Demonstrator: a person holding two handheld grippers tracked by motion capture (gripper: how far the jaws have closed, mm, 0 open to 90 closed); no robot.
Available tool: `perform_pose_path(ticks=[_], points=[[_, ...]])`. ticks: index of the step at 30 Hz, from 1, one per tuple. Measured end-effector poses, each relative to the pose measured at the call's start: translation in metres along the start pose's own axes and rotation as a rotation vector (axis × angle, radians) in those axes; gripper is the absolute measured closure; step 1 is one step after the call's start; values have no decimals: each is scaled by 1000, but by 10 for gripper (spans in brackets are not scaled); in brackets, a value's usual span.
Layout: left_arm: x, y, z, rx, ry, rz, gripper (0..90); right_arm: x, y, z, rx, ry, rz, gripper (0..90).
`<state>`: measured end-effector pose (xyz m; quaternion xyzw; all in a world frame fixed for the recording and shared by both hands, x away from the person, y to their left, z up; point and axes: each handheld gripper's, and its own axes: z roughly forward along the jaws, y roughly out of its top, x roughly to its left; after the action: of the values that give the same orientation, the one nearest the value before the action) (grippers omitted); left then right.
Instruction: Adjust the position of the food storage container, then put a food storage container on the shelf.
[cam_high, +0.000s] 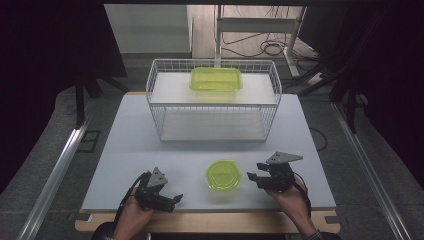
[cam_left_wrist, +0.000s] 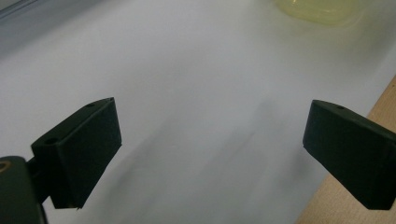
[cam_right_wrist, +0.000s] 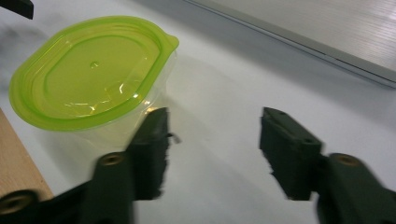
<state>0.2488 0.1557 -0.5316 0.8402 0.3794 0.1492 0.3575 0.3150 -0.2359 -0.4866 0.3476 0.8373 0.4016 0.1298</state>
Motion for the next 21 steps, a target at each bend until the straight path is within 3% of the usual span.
perform_pose_path(ticks=[2, 10, 17, 21], points=[[0, 0, 0, 0, 1, -1, 42, -1, -2, 1, 0, -2, 1, 294], [0, 0, 0, 1, 2, 2, 42, -3, -5, 6, -1, 27, 35, 130], [-1, 0, 0, -1, 4, 6, 42, -2, -2, 6, -41, 26, 55, 70], [-1, 0, 0, 2, 4, 13, 40, -1, 1, 6, -39, 56, 48, 62]])
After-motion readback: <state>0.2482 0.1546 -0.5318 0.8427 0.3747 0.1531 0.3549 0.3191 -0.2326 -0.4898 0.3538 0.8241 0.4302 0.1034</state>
